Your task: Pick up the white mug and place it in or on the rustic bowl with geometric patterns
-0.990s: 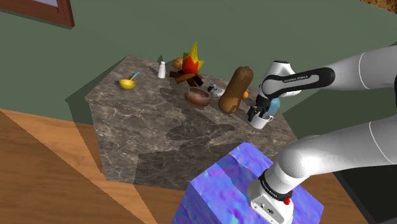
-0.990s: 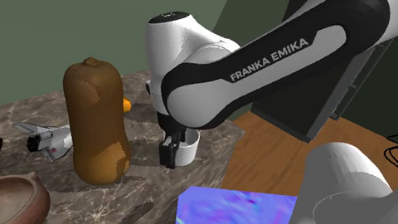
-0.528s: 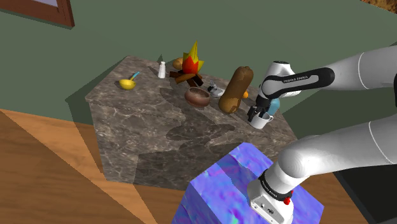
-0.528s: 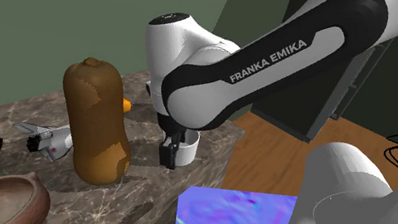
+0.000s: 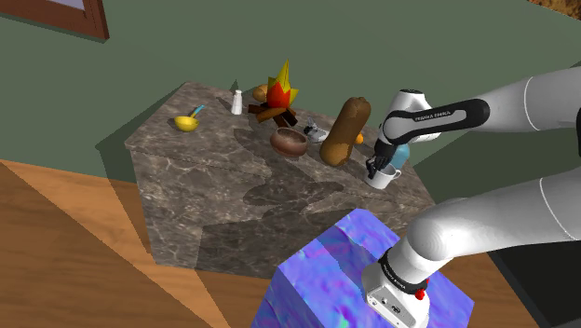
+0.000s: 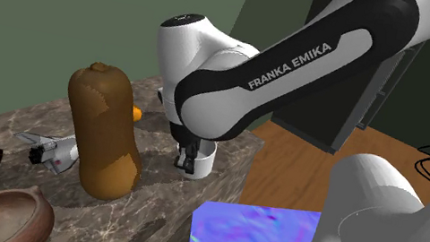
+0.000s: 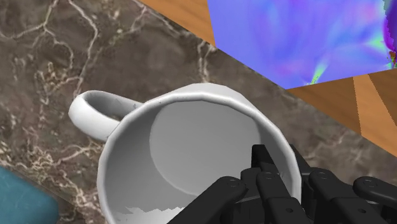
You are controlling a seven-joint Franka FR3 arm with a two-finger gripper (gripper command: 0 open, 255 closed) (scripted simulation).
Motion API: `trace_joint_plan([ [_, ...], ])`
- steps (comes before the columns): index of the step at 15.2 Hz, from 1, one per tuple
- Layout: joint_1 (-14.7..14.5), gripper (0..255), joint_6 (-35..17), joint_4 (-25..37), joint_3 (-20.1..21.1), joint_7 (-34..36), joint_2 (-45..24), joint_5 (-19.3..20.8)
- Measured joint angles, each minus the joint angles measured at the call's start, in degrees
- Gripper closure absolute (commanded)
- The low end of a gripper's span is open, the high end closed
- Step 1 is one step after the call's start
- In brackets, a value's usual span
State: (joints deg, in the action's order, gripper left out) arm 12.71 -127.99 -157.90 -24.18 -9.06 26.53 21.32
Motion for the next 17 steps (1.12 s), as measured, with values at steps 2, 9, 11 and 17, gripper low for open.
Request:
trace_joint_plan([
  [2, 0.0, 255, 0.0, 0.0, 0.0, 0.0, 0.0, 0.0],
  [9, 0.1, 255, 5.9, 2.3, 1.1, -0.5, 3.7, -0.7],
  [11, 0.0, 255, 7.8, 3.3, 1.5, -0.6, 4.6, -1.0],
  [17, -0.1, 255, 13.5, 6.2, 2.7, -1.1, 7.4, -1.9],
])
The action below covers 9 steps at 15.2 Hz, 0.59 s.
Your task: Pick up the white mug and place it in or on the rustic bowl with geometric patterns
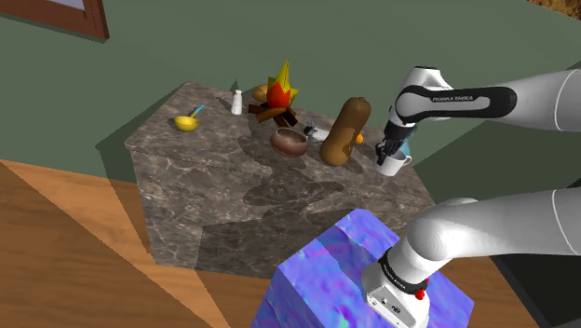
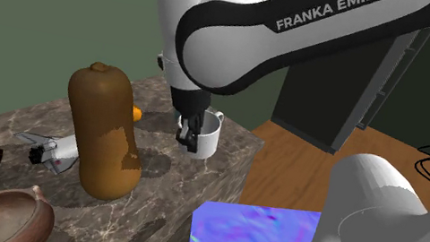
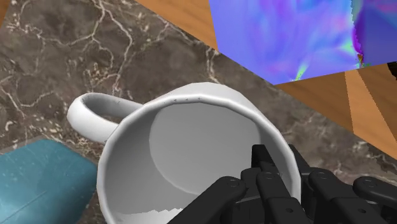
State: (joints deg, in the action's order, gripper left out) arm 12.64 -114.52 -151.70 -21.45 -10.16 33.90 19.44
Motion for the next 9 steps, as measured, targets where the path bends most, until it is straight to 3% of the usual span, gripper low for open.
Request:
trace_joint_plan([
  [9, -0.3, 255, 7.6, 5.2, 1.6, -0.7, 2.4, -1.3],
])
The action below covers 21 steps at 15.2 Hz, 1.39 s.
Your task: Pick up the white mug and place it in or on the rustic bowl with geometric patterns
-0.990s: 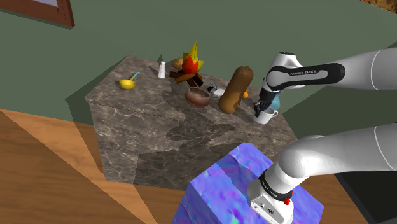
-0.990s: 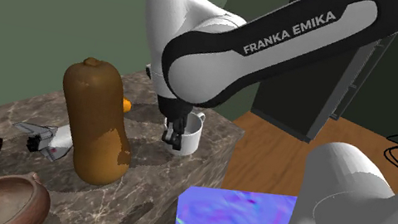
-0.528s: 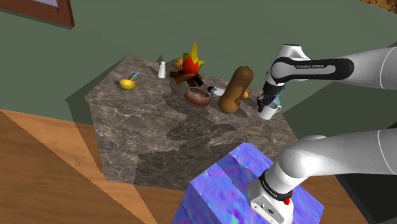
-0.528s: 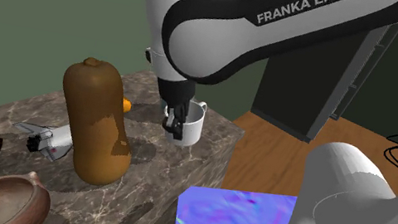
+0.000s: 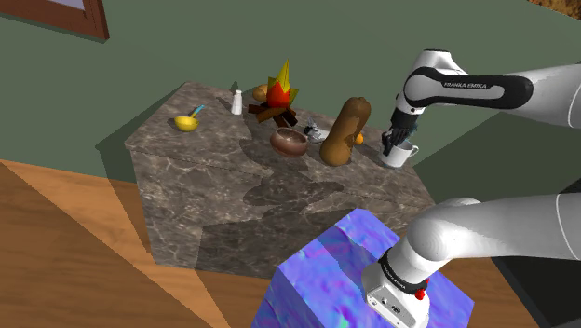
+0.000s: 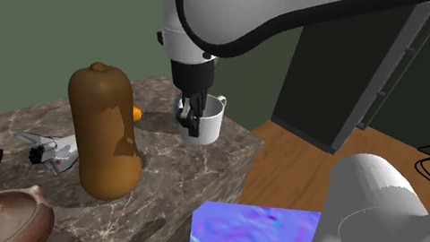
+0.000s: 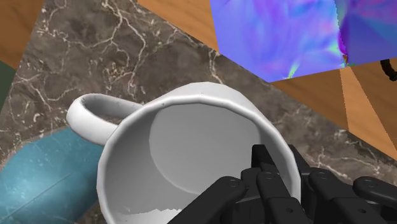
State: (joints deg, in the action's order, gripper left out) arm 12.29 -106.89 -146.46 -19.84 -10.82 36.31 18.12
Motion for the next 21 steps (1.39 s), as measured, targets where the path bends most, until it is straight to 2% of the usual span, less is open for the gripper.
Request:
trace_joint_plan([
  [10, -0.7, 255, 7.2, 6.6, 1.8, -0.3, 0.6, -1.6],
  [15, -4.0, 255, 6.1, 10.0, 5.5, 4.7, -4.8, -5.3],
  [21, -7.8, 255, 6.1, 17.1, 10.0, 10.7, -12.9, -9.5],
])
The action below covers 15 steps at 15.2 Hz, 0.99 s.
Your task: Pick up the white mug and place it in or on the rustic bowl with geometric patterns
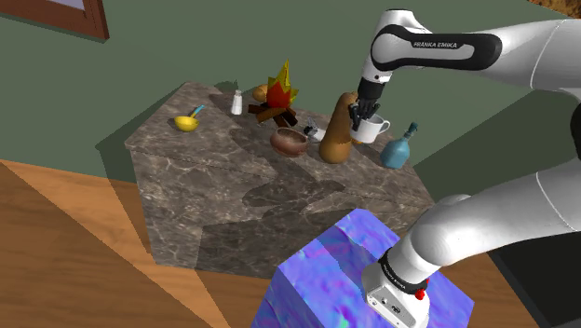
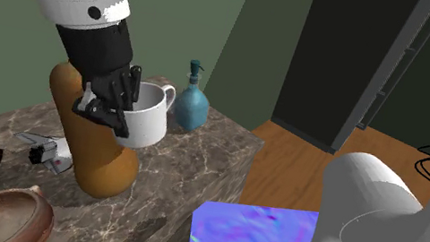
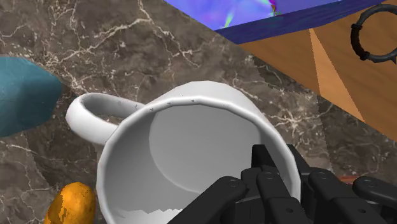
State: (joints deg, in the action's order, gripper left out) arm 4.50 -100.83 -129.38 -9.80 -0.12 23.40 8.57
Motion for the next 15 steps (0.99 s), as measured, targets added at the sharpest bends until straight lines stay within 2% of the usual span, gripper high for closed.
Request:
trace_joint_plan([
  [9, -4.2, 255, 0.4, 13.3, 5.0, 7.4, -13.6, -3.9],
  [15, -6.8, 255, 3.0, 26.9, 7.8, 12.2, -25.0, -5.4],
])
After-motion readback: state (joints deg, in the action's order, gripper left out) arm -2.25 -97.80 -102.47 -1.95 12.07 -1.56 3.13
